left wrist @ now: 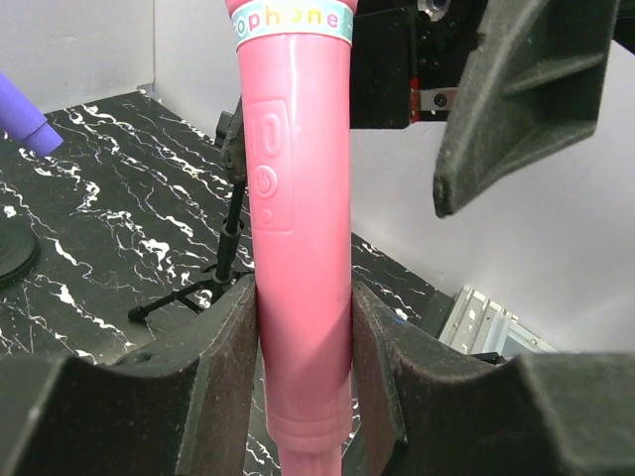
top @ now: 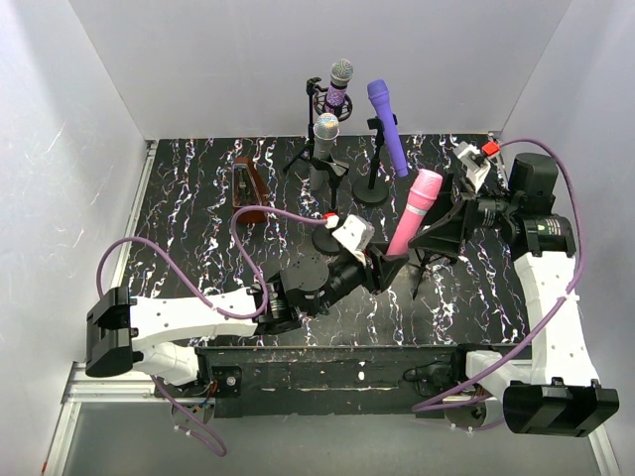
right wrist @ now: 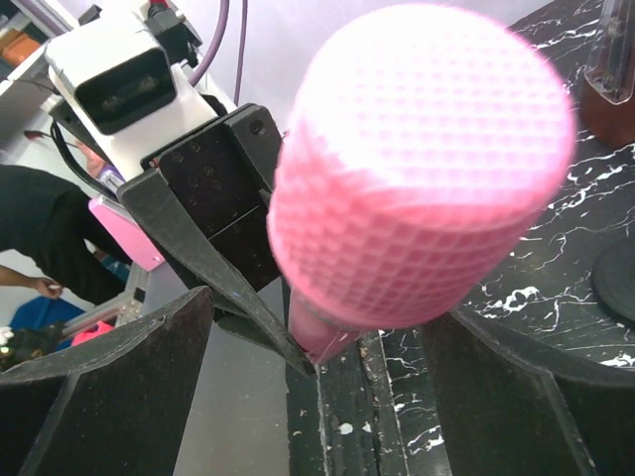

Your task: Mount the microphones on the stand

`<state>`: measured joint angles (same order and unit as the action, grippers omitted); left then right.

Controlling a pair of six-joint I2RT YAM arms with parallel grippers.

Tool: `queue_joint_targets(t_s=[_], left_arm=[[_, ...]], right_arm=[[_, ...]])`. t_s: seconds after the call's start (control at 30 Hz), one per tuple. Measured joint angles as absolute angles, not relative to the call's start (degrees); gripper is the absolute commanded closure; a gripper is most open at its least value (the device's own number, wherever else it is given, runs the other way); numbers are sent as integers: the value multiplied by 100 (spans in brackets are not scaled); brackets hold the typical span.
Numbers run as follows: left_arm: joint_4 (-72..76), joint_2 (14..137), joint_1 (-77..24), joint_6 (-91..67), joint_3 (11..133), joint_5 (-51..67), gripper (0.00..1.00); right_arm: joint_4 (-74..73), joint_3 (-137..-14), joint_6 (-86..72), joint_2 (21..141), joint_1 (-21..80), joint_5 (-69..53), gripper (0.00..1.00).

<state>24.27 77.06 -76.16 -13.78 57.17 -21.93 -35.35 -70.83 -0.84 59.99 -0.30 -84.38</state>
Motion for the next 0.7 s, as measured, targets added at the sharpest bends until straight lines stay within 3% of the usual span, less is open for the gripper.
queue_joint_targets(t_s=[0.27, 0.5, 0.63, 0.7], left_arm=[[2464, 7795, -7585, -1271, 5817, -2010, 100], [2550, 8215, -7542, -1262, 6167, -2051, 100], [2580, 8468, -7544, -1332, 6320, -2154, 100], [2593, 8530, -7544, -1382, 6337, -2231, 100]], right_arm=[[-1942, -6569, -1892, 6051, -30, -8401, 12], [-248, -5900, -3625, 6045, -30, -8252, 23], [255, -5881, -3977, 6016, -30, -8217, 41], [443, -5870, -4086, 5996, -30, -8202, 65]])
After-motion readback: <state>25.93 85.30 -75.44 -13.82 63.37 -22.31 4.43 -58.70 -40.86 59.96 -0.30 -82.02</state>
